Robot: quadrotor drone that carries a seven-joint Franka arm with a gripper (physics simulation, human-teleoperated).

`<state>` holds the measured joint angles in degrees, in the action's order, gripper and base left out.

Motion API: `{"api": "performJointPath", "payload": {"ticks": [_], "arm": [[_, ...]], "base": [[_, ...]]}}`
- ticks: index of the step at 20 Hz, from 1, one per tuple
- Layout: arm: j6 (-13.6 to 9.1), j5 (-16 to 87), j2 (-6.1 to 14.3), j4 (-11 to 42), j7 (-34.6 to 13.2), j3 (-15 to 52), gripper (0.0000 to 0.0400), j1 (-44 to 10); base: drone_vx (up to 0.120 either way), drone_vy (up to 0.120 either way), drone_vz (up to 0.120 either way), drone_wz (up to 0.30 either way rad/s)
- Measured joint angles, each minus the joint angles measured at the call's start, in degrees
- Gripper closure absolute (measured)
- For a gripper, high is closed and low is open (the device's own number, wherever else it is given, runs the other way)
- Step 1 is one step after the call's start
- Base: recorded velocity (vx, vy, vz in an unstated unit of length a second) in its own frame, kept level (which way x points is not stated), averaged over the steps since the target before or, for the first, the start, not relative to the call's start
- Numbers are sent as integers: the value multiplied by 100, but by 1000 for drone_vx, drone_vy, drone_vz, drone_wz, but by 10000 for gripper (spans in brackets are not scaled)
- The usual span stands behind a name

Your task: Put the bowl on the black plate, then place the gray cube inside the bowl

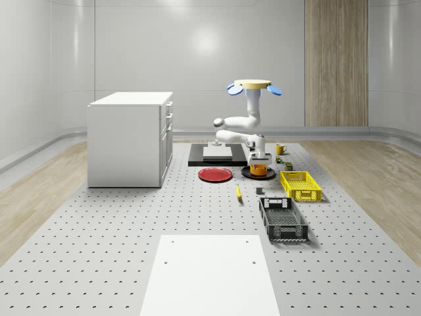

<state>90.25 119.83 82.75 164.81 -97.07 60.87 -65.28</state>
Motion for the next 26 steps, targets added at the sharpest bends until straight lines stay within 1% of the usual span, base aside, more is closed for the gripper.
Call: {"api": "performJointPath", "payload": {"ticks": [3,8,14,15,17,21,26], "arm": [[-10,5,-10,1,5,-3,0,6],[-26,14,-27,3,13,-8,0,16],[-43,24,-45,5,22,-14,0,27],[-46,25,-48,5,23,-15,0,29],[-52,28,-54,6,26,-17,0,33],[-16,117,-58,-33,35,-107,0,20],[144,428,-64,-196,55,-432,0,-47]], "base": [[120,-53,0,0],[120,0,0,0],[120,0,-113,0],[120,-120,-120,0],[120,-80,0,0],[0,0,0,0],[0,0,0,0]]}}
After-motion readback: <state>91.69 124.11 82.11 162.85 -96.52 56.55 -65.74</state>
